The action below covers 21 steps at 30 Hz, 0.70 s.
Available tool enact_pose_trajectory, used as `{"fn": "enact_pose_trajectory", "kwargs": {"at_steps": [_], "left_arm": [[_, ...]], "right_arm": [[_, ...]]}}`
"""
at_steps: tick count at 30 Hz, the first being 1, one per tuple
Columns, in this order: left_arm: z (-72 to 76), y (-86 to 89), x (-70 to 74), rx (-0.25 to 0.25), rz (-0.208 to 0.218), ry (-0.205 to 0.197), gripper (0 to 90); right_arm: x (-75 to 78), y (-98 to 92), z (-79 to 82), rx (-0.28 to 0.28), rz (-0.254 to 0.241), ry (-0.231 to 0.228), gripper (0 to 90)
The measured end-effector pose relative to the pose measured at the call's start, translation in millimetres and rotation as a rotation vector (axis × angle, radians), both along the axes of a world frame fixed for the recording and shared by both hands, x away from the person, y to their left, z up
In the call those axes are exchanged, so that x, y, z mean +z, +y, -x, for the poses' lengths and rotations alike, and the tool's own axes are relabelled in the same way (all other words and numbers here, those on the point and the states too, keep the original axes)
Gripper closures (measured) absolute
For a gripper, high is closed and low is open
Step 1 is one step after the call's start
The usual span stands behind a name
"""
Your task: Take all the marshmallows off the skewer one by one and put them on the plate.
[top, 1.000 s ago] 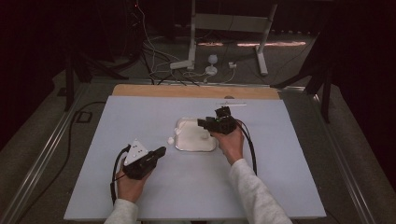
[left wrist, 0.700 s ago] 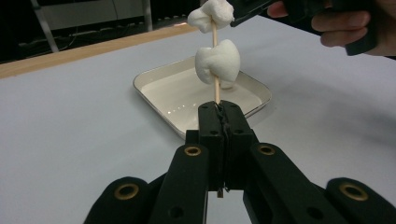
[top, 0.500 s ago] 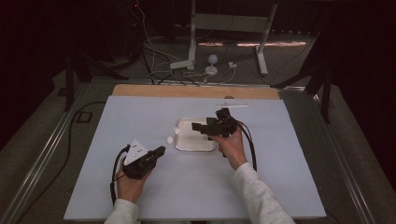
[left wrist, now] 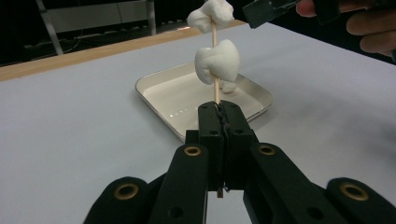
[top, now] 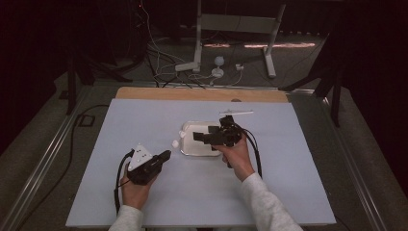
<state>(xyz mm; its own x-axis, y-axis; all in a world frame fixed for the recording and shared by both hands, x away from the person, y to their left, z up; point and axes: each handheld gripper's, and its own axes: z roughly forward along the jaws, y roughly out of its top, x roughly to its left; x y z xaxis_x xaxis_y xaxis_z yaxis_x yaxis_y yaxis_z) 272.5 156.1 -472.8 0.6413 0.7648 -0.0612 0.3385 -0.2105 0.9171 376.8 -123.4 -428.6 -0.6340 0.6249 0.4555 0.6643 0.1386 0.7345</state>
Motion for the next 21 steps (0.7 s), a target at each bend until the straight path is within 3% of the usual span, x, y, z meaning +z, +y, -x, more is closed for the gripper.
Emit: {"fn": "enact_pose_trajectory", "kwargs": {"at_steps": [12,15,18,21], "left_arm": [[1.6,-5.2,0.1,-0.007,-0.001,-0.009,89.7],[1.9,-6.8,0.2,-0.013,-0.003,-0.012,89.7],[2.3,-7.6,0.5,-0.016,-0.001,-0.016,89.7],[2.6,-8.0,0.7,-0.016,-0.001,-0.018,89.7]], "right_arm": [[-1.9,22.5,7.1,0.069,-0.025,0.023,17.2],[-1.9,29.5,8.5,0.095,-0.043,0.028,29.5],[-2.2,32.1,8.8,0.093,-0.049,0.024,32.5],[-3.6,34.6,7.9,0.090,-0.065,0.044,42.0]]}}
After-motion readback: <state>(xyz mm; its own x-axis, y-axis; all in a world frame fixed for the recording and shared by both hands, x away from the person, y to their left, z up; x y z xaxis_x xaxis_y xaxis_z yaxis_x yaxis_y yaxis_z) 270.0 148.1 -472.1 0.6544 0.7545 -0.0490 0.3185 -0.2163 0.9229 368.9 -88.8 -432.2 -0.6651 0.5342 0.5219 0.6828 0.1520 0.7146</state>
